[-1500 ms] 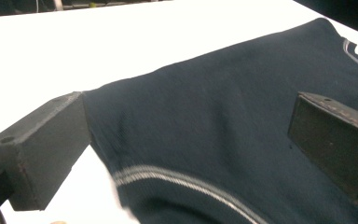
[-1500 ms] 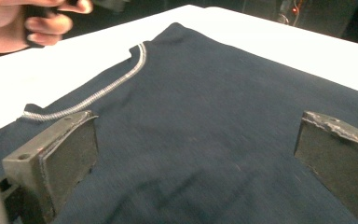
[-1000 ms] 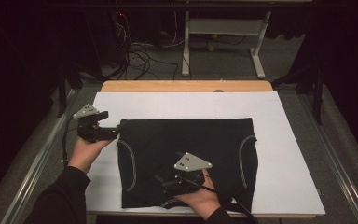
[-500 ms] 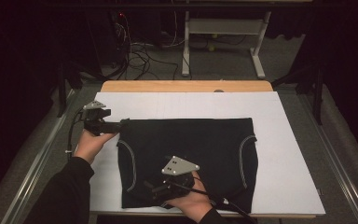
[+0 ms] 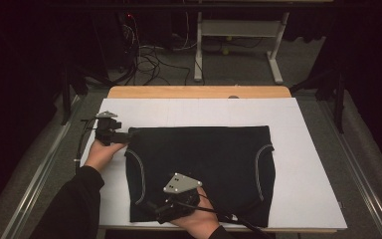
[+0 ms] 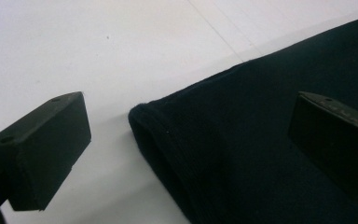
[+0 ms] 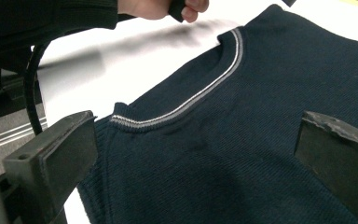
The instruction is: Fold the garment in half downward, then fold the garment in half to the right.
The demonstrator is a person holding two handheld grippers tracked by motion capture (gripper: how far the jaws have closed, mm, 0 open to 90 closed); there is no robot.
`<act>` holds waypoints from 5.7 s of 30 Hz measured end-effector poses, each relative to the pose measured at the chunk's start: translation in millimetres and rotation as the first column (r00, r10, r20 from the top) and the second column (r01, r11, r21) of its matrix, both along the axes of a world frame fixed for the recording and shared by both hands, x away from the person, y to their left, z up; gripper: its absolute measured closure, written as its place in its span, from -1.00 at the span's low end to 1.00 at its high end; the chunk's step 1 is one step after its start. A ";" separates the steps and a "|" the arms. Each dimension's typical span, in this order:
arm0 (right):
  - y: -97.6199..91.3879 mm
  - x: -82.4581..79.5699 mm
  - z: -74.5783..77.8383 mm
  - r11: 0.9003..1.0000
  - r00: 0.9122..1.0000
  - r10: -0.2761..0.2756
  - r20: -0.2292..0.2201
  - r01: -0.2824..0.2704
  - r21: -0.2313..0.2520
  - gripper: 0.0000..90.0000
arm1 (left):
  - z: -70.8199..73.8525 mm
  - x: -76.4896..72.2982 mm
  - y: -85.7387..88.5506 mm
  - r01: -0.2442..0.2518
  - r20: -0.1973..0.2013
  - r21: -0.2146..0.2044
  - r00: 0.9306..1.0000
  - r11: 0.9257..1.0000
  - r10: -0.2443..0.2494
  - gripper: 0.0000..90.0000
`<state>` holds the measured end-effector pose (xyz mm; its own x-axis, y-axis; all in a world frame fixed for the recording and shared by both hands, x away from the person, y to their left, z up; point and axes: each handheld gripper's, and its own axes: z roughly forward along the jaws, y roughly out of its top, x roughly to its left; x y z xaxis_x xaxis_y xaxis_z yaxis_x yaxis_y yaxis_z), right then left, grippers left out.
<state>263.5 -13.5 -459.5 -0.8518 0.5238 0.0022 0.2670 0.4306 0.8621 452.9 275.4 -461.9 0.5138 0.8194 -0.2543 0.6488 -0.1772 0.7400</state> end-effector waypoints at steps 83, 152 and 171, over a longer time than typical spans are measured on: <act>75.8 -13.4 -17.6 0.949 0.998 0.048 -0.046 -0.060 -0.309 0.57 | -23.5 -21.7 -9.5 -0.084 0.071 0.028 0.994 0.996 0.082 0.75; 38.3 -25.8 13.5 0.991 0.994 0.094 0.046 -0.090 -0.098 0.70 | 18.9 -15.3 -8.8 -0.183 0.117 0.014 0.977 0.983 0.180 0.75; 88.0 -31.0 20.8 0.985 0.985 0.163 0.056 -0.158 -0.071 0.70 | 33.6 -35.2 44.3 -0.256 0.159 0.029 0.955 0.966 0.249 0.75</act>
